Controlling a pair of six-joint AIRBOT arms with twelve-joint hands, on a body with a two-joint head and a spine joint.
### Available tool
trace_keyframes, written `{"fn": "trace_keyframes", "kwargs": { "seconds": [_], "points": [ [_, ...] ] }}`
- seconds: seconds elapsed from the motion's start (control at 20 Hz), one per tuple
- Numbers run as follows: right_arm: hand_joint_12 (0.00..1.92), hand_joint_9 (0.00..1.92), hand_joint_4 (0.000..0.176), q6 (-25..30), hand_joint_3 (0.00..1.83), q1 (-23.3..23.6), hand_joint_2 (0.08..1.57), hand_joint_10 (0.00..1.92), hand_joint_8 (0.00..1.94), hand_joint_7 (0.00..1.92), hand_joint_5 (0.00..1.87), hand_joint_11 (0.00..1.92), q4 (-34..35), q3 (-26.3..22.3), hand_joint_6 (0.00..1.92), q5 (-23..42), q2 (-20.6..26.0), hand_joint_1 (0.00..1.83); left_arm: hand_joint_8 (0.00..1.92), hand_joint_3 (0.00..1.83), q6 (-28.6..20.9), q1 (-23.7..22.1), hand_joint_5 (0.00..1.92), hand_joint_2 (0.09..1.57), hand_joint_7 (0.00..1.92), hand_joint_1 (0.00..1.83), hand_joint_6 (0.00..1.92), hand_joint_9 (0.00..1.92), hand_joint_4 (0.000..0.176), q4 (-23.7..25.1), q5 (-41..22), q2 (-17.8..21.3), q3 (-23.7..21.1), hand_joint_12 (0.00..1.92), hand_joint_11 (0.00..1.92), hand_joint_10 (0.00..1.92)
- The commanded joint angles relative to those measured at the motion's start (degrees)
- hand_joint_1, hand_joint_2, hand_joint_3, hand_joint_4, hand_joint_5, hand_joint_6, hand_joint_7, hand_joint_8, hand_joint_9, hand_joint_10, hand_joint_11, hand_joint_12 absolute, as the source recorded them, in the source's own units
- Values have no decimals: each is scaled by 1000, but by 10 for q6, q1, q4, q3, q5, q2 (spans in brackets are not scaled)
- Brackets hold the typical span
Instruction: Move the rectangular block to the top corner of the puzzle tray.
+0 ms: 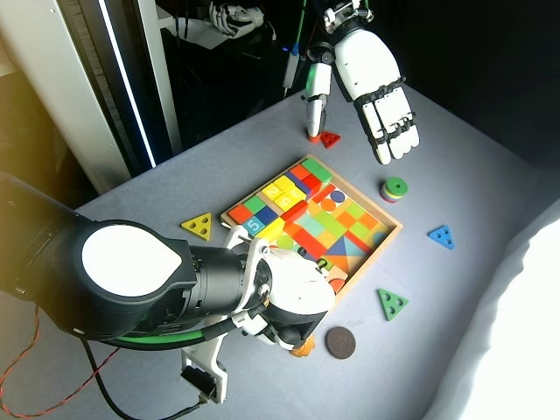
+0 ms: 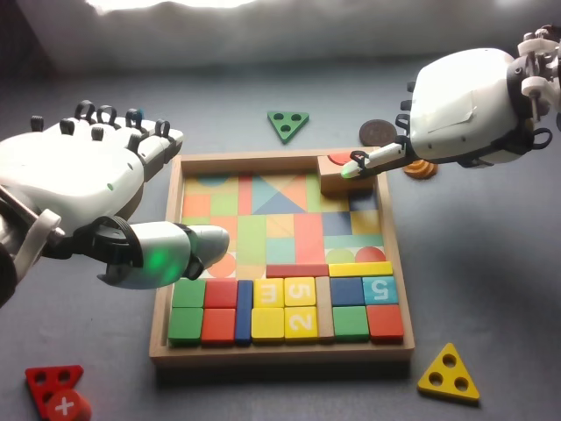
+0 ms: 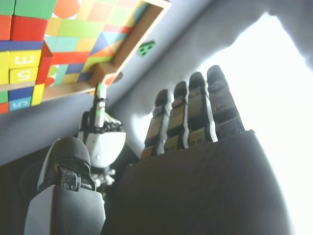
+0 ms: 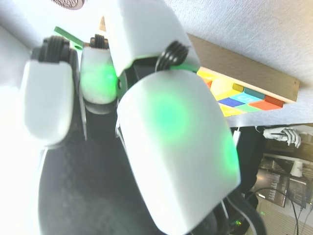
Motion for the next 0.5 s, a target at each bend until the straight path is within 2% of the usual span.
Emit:
{"fn": "trace_keyframes", "kwargs": {
  "seconds": [0.0, 0.35, 0.45],
  "points": [
    [1921, 1497, 0, -8, 0, 5, 1240, 1921, 1941, 1334, 168, 1711, 13, 5, 4, -8, 10, 1831, 6, 0, 2, -7, 22, 1184, 19, 0, 7, 2, 0, 35, -26, 2, 1, 0, 0, 1],
    [1921, 1482, 0, -8, 0, 4, 1279, 1921, 1941, 1318, 142, 1698, 13, 16, 0, -7, 17, 1831, 3, 3, 2, -7, 10, 1193, 23, 0, 0, 8, 0, 34, -26, 2, 1, 0, 0, 2],
    [1921, 1486, 0, -8, 0, 4, 1246, 1921, 1941, 1329, 166, 1693, 13, 16, 10, -4, 20, 1831, 7, 0, 2, -7, 9, 1181, 25, 0, 4, 15, 0, 34, -26, 2, 1, 0, 0, 6]
  ]
}}
